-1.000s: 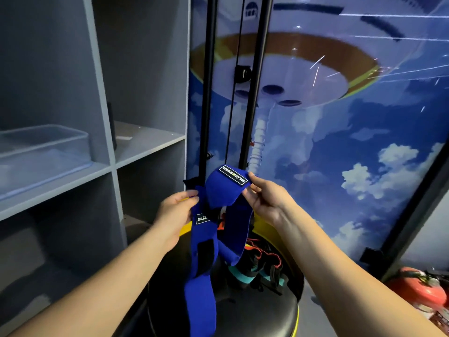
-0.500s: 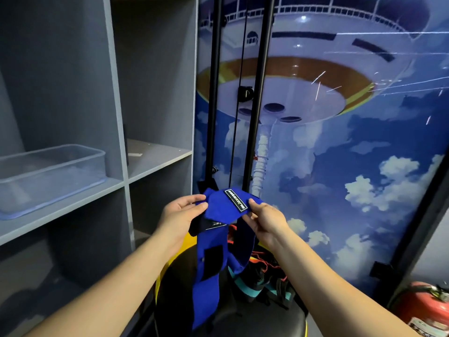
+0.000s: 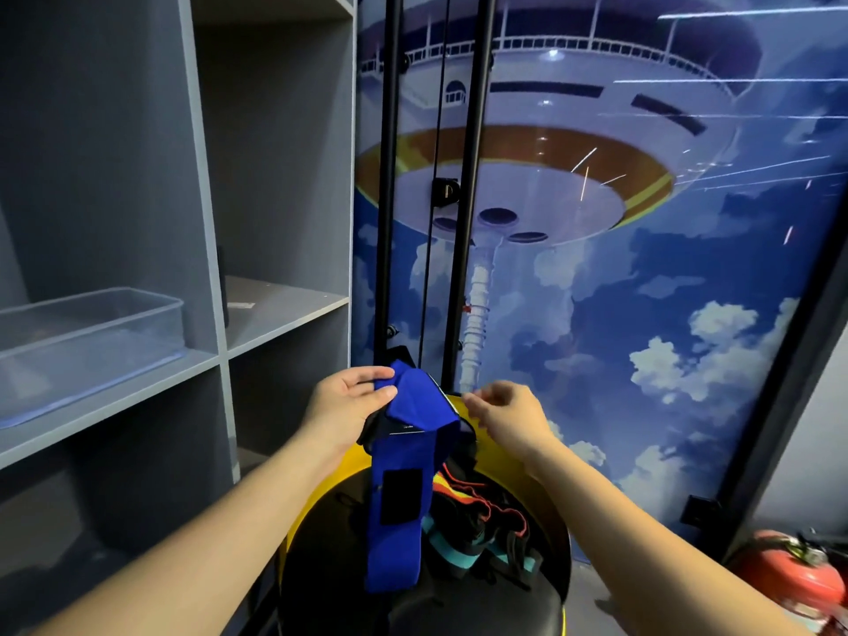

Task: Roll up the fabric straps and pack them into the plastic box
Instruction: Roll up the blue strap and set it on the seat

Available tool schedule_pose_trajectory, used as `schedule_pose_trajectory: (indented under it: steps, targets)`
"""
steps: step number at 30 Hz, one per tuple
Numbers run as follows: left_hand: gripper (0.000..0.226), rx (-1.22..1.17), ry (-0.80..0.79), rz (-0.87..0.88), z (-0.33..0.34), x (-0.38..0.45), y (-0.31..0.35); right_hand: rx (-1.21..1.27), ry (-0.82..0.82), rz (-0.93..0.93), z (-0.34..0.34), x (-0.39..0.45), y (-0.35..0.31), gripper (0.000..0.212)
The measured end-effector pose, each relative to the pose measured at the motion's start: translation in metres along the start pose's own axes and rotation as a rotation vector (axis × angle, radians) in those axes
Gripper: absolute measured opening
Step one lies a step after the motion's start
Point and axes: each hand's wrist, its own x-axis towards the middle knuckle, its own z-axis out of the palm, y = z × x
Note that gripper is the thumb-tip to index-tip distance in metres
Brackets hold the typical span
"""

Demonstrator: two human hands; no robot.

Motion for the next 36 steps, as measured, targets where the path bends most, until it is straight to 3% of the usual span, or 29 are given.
schedule_pose_trajectory:
  steps: [2, 4, 8, 16, 19, 22, 24, 28, 36]
  targets:
    - [0.027, 0.041, -0.009, 0.003, 0.002, -0.002, 0.001, -0.128, -0.091, -0.276, -0.006, 0.001, -0.017, 0.009]
    - [0.027, 0.049, -0.020, -0.001, 0.003, -0.004, 0.003, -0.343, -0.233, -0.528, -0.008, 0.004, -0.031, 0.029]
    - [0.026, 0.037, -0.054, 0.000, 0.001, -0.007, 0.009, -0.555, -0.344, -0.751, -0.001, 0.007, -0.046, 0.050]
    - [0.017, -0.019, -0.088, -0.067, -0.004, -0.012, 0.016, -0.635, -0.279, -0.792, 0.005, 0.002, -0.054, 0.041]
    - [0.031, -0.120, -0.082, -0.128, -0.003, -0.011, 0.023, -0.578, -0.320, -0.757, 0.002, 0.000, -0.058, 0.032]
    - [0.031, -0.242, -0.017, -0.166, -0.003, -0.007, 0.029, -0.548, -0.343, -0.744, -0.004, -0.002, -0.062, 0.030]
    - [0.026, -0.284, 0.012, -0.177, -0.005, -0.005, 0.034, -0.419, -0.344, -0.676, -0.012, -0.004, -0.062, 0.024]
    - [0.018, -0.232, 0.025, -0.125, -0.008, -0.008, 0.037, 0.085, -0.383, -0.424, -0.034, -0.009, -0.065, 0.006]
    - [0.032, -0.149, 0.029, 0.019, 0.006, -0.022, 0.055, 0.424, -0.318, -0.268, -0.062, -0.019, -0.067, 0.019]
